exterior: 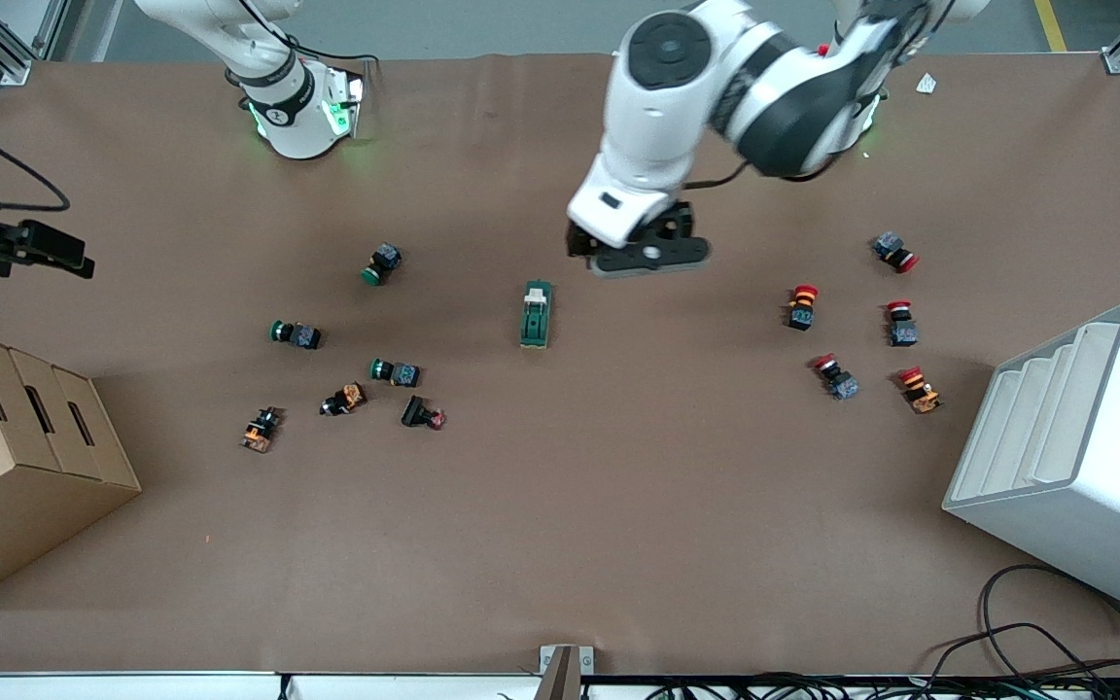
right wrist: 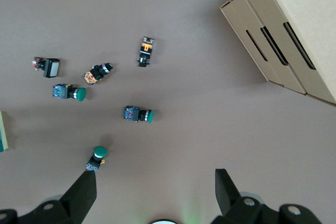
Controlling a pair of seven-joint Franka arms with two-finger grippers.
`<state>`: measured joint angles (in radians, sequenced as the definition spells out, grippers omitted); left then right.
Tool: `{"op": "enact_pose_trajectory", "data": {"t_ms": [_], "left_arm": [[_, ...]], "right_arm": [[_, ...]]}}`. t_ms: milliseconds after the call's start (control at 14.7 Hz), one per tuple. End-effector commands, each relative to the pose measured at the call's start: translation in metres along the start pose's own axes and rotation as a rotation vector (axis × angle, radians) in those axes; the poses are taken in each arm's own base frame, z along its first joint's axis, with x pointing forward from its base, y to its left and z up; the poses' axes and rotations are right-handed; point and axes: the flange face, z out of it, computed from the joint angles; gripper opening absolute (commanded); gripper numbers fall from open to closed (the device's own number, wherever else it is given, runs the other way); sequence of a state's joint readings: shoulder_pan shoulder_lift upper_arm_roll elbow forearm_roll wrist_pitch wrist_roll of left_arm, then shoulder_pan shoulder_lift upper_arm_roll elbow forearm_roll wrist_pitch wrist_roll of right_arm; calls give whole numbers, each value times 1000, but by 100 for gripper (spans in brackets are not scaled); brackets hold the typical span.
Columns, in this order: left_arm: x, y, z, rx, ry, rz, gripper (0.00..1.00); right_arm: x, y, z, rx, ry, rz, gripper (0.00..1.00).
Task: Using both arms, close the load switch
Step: 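Move the left gripper over the green load switch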
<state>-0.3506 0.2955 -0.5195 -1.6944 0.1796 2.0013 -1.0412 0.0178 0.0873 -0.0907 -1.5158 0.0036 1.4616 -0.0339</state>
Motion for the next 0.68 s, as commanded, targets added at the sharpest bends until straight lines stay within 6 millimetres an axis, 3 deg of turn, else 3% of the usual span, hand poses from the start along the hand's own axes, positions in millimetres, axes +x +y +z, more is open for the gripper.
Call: {"op": "enact_pose_trajectory", "data": {"t_ms": [0, 273, 477, 614], "left_arm": [[-54, 16, 55, 6, 104, -13, 100], [-104, 50, 121, 38, 194, -62, 100], [-148, 72, 170, 30, 259, -103, 100], [-173, 80, 198, 28, 316, -110, 100]], "right_arm": [[2, -6, 9, 14, -27, 22, 100], [5, -57, 44, 111, -83, 242, 100], [5, -118, 83, 91, -92, 362, 100], [-4, -174, 109, 93, -96, 466, 100]]}}
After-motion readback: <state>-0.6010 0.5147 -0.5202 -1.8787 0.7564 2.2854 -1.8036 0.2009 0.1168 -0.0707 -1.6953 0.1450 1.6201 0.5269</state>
